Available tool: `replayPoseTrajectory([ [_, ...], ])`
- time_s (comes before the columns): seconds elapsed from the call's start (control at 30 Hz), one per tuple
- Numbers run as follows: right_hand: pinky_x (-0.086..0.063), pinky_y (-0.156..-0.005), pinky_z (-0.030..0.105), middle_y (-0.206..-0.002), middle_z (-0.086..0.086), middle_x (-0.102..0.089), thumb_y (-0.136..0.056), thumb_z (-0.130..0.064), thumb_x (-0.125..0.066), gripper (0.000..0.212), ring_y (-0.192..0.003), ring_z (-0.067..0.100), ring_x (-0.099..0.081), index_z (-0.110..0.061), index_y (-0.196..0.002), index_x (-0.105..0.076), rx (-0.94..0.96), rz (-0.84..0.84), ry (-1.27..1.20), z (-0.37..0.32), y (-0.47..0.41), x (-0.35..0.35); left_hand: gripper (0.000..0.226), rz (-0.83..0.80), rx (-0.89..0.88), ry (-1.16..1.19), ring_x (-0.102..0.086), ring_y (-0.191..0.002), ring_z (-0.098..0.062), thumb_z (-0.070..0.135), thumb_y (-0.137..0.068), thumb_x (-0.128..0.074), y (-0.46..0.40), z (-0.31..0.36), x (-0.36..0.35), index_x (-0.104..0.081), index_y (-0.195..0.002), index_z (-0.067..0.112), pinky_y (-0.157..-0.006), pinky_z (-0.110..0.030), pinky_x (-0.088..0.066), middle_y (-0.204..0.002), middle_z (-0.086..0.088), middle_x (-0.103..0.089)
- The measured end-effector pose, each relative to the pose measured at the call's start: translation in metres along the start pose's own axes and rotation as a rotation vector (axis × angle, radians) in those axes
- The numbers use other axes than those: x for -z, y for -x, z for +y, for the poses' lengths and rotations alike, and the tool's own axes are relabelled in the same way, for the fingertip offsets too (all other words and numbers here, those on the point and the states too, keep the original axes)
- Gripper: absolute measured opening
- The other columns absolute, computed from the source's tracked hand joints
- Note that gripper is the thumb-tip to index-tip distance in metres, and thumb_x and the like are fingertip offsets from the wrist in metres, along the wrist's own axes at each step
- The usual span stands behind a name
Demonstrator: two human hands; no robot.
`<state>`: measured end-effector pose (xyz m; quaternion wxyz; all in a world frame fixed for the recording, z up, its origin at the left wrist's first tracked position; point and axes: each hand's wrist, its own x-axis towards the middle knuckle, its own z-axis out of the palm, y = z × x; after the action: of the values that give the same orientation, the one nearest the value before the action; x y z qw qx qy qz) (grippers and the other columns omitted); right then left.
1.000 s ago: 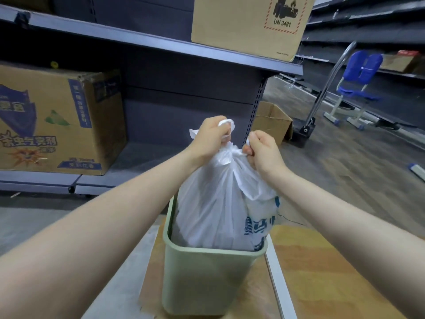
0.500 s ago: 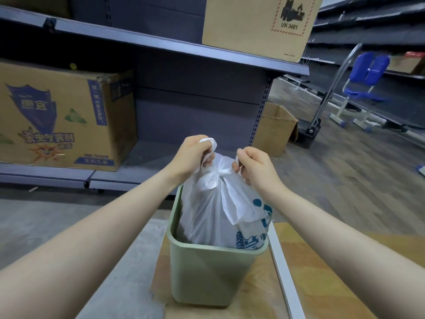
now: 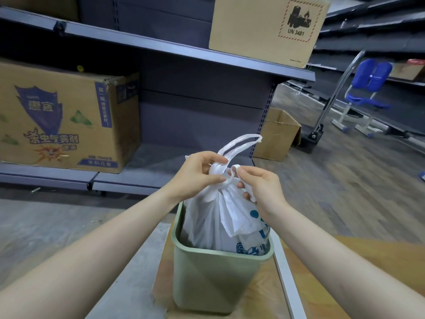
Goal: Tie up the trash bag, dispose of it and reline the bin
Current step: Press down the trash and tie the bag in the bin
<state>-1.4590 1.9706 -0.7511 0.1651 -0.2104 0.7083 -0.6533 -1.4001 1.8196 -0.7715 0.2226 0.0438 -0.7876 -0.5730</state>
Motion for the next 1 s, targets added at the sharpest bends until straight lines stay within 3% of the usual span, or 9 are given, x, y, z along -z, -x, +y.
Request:
replayPoseTrajectory([
  [0.13, -0.040, -0.051, 0.018, -0.078, -0.006, -0.067, -0.091, -0.015, -0.060, 0.017, -0.060, 0.007, -0.053, -0.020, -0.081, -0.073, -0.005, 0.004, 0.007, 0.008, -0.001, -0.006, 0.011, 0.021, -0.014, -0.025, -0.059, -0.059, -0.008, -0.003, -0.087, -0.062, 0.002, -0.003, 0.002, -0.065, -0.090, 0.007, -0.058, -0.023, -0.050, -0.079, -0.004, -0.069],
  [0.23, -0.040, -0.051, 0.018, -0.078, -0.006, -0.068, -0.090, -0.016, -0.062, 0.015, -0.058, 0.006, -0.051, -0.020, -0.081, -0.073, -0.013, 0.016, 0.002, 0.012, -0.002, -0.010, 0.006, 0.026, 0.007, -0.001, -0.054, -0.051, -0.007, 0.000, -0.093, -0.055, 0.004, -0.006, 0.003, -0.059, -0.097, -0.002, -0.059, -0.021, -0.049, -0.078, -0.007, -0.070],
  [0.33, -0.037, -0.048, 0.018, -0.060, -0.012, -0.061, -0.089, -0.015, -0.064, 0.016, -0.054, 0.008, -0.042, -0.023, -0.077, -0.073, -0.032, 0.043, -0.029, 0.017, -0.003, -0.011, 0.006, 0.016, 0.033, 0.087, -0.055, -0.051, -0.010, 0.007, -0.095, -0.054, 0.008, -0.008, 0.003, -0.051, -0.098, 0.002, -0.062, -0.023, -0.051, -0.079, -0.008, -0.074],
  [0.47, -0.037, -0.051, 0.020, -0.049, -0.018, -0.057, -0.089, -0.017, -0.063, 0.014, -0.052, 0.005, -0.043, -0.022, -0.080, -0.072, -0.042, 0.064, 0.017, 0.020, -0.004, -0.013, 0.017, -0.034, 0.051, 0.092, -0.053, -0.053, -0.011, 0.009, -0.093, -0.057, 0.007, -0.009, 0.004, -0.062, -0.099, -0.007, -0.062, -0.022, -0.051, -0.080, -0.006, -0.074],
  [0.57, -0.035, -0.056, 0.027, -0.042, -0.015, -0.050, -0.088, -0.012, -0.061, 0.022, -0.050, 0.009, -0.039, -0.023, -0.071, -0.070, -0.037, 0.079, 0.098, 0.024, -0.005, -0.015, 0.015, -0.082, 0.043, 0.091, -0.050, -0.053, -0.011, 0.005, -0.093, -0.057, 0.006, -0.009, 0.004, -0.066, -0.095, -0.007, -0.058, -0.016, -0.047, -0.071, -0.002, -0.070],
  [0.67, -0.036, -0.056, 0.029, -0.049, -0.011, -0.050, -0.086, -0.011, -0.061, 0.022, -0.051, 0.010, -0.040, -0.023, -0.070, -0.069, -0.031, 0.078, 0.136, 0.025, -0.005, -0.016, 0.014, -0.097, 0.057, 0.076, -0.048, -0.050, -0.007, 0.004, -0.093, -0.055, 0.006, -0.010, 0.005, -0.066, -0.093, -0.005, -0.057, -0.014, -0.045, -0.063, 0.005, -0.066],
  [0.83, -0.038, -0.047, 0.018, -0.069, -0.003, -0.057, -0.094, -0.020, -0.057, 0.015, -0.057, 0.009, -0.041, -0.013, -0.094, -0.071, -0.047, -0.060, 0.072, 0.023, -0.009, -0.014, 0.016, 0.036, 0.133, 0.209, -0.050, -0.046, -0.009, 0.006, -0.097, -0.049, 0.005, -0.016, 0.009, -0.056, -0.082, 0.003, -0.055, -0.017, -0.048, -0.058, 0.004, -0.062],
  [1.0, -0.037, -0.047, 0.020, -0.076, 0.002, -0.060, -0.092, -0.010, -0.050, 0.022, -0.058, 0.012, -0.042, -0.013, -0.078, -0.067, -0.119, -0.088, 0.004, 0.021, -0.010, -0.011, 0.017, 0.062, 0.147, 0.223, -0.055, -0.049, -0.009, 0.006, -0.097, -0.048, 0.005, -0.017, 0.007, -0.055, -0.083, 0.005, -0.054, -0.019, -0.050, -0.060, 0.002, -0.063],
])
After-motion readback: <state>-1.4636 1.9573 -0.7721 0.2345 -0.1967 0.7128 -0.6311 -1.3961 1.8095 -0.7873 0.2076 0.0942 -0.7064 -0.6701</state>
